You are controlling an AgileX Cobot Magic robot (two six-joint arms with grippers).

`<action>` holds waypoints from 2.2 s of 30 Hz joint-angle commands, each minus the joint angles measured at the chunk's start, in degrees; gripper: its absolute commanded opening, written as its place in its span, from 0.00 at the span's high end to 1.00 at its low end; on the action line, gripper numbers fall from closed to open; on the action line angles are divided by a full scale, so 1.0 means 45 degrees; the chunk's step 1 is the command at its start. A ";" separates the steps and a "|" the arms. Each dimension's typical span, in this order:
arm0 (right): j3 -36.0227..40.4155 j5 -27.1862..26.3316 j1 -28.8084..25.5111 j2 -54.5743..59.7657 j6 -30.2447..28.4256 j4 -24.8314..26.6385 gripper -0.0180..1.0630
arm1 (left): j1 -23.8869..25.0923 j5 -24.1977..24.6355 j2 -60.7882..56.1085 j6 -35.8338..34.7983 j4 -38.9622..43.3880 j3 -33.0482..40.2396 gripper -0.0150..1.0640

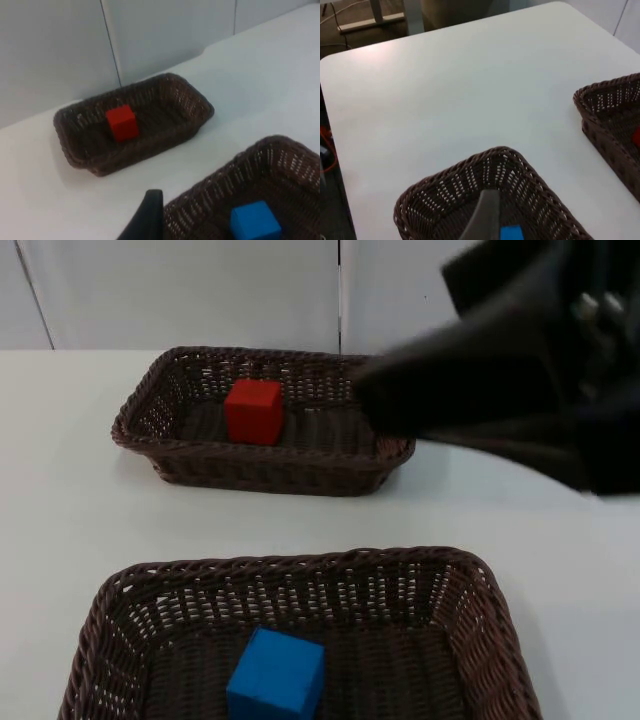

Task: Pick up one cube with the left hand and place it into the upper basket. Pick up one cube with the right hand and place it into the lower basket.

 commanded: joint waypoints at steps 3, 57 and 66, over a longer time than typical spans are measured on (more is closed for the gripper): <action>0.1029 -0.0698 0.0007 -0.0949 0.0047 0.0022 0.29 | -0.0056 0.0465 -0.0062 -0.0101 0.0327 0.0026 0.13; 0.3644 0.5903 0.0007 -1.2072 0.3113 -0.1988 0.29 | -0.0056 0.1278 -0.1965 -0.3075 0.2511 0.1280 0.13; 0.3599 0.7605 0.0007 -1.4056 0.3708 -0.2022 0.29 | -0.0056 0.1272 -0.1965 -0.3230 0.2599 0.1280 0.13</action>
